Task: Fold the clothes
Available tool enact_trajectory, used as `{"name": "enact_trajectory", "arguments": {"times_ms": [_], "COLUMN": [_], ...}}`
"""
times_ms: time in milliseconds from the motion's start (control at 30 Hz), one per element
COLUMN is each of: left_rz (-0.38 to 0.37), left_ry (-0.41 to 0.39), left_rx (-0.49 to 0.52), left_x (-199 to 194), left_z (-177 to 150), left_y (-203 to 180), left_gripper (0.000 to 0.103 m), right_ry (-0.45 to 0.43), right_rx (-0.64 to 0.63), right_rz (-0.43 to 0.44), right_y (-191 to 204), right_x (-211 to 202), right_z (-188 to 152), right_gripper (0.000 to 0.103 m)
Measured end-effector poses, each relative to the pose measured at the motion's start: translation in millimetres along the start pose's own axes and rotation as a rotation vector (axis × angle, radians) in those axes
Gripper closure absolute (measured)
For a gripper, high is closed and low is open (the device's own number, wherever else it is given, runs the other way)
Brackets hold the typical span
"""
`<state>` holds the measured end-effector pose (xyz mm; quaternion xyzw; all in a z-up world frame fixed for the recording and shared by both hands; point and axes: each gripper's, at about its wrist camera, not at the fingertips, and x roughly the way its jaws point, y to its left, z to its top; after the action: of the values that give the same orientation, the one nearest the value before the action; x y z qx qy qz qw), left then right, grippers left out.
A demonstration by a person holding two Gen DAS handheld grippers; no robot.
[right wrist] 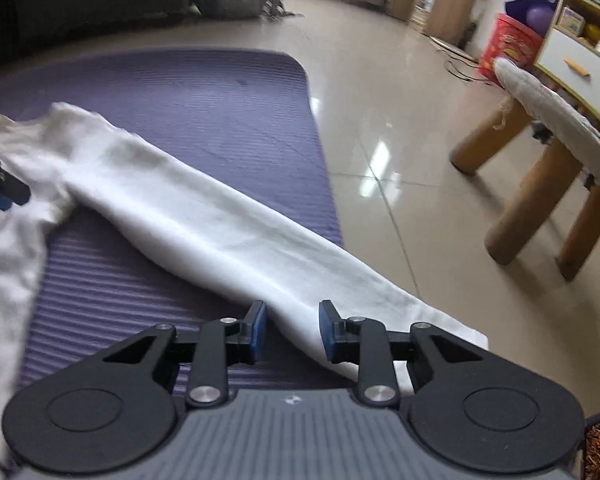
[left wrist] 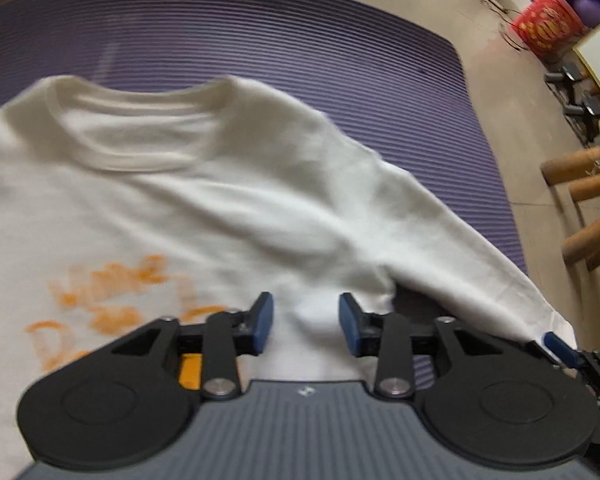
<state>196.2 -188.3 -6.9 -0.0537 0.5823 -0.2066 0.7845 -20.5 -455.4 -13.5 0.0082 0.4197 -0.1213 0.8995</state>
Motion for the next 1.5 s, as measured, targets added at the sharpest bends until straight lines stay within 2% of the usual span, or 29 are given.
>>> {"name": "enact_trajectory", "arguments": {"times_ms": [67, 133, 200, 333, 400, 500, 633, 867, 967, 1033, 1100, 1133, 1167, 1267, 1500], "left_rz": [0.064, 0.103, 0.176, 0.231, 0.237, 0.194, 0.148, 0.08, 0.041, 0.052, 0.071, 0.077, 0.083, 0.129, 0.18], "left_ry": [-0.026, -0.054, -0.111, -0.18, -0.226, -0.28, -0.306, -0.35, -0.363, -0.353, -0.351, -0.365, -0.379, -0.433, -0.498], "left_rx": [0.033, 0.051, 0.098, 0.168, 0.182, 0.134, 0.115, 0.117, 0.125, 0.129, 0.105, 0.079, 0.053, 0.063, 0.087], "left_x": [-23, -31, -49, -56, -56, -50, -41, -34, -35, -31, -27, -27, -26, -23, -17], "left_z": [3, 4, 8, 13, 19, 27, 35, 37, 38, 37, 36, 35, 33, 26, 28], "left_y": [30, 43, 75, 112, 135, 173, 201, 216, 216, 214, 214, 214, 213, 205, 194], "left_gripper": [0.048, 0.043, 0.041, 0.036, 0.036, 0.036, 0.036, 0.042, 0.05, 0.078, 0.094, 0.096, 0.097, 0.098, 0.098], "right_ry": [-0.052, -0.081, -0.124, -0.179, -0.192, -0.212, -0.191, -0.138, -0.158, -0.163, -0.17, -0.168, -0.165, -0.219, -0.31], "right_rx": [0.063, 0.091, 0.075, -0.002, -0.046, -0.108, -0.137, -0.15, -0.177, -0.186, -0.231, -0.241, -0.265, -0.374, -0.297], "right_rz": [0.089, 0.145, 0.204, 0.263, 0.301, 0.33, 0.368, 0.465, 0.475, 0.473, 0.431, 0.416, 0.383, 0.273, 0.169], "right_y": [1, 5, 19, 47, 61, 78, 91, 116, 126, 127, 135, 138, 147, 167, 159], "right_x": [-6, -4, 5, 25, 45, 70, 99, 151, 156, 156, 153, 152, 147, 138, 140], "right_z": [11, 21, 36, 55, 69, 85, 101, 118, 118, 118, 116, 116, 114, 104, 108], "right_gripper": [0.073, 0.073, 0.072, 0.072, 0.072, 0.072, 0.072, 0.072, 0.071, 0.072, 0.082, 0.088, 0.1, 0.102, 0.102]}}
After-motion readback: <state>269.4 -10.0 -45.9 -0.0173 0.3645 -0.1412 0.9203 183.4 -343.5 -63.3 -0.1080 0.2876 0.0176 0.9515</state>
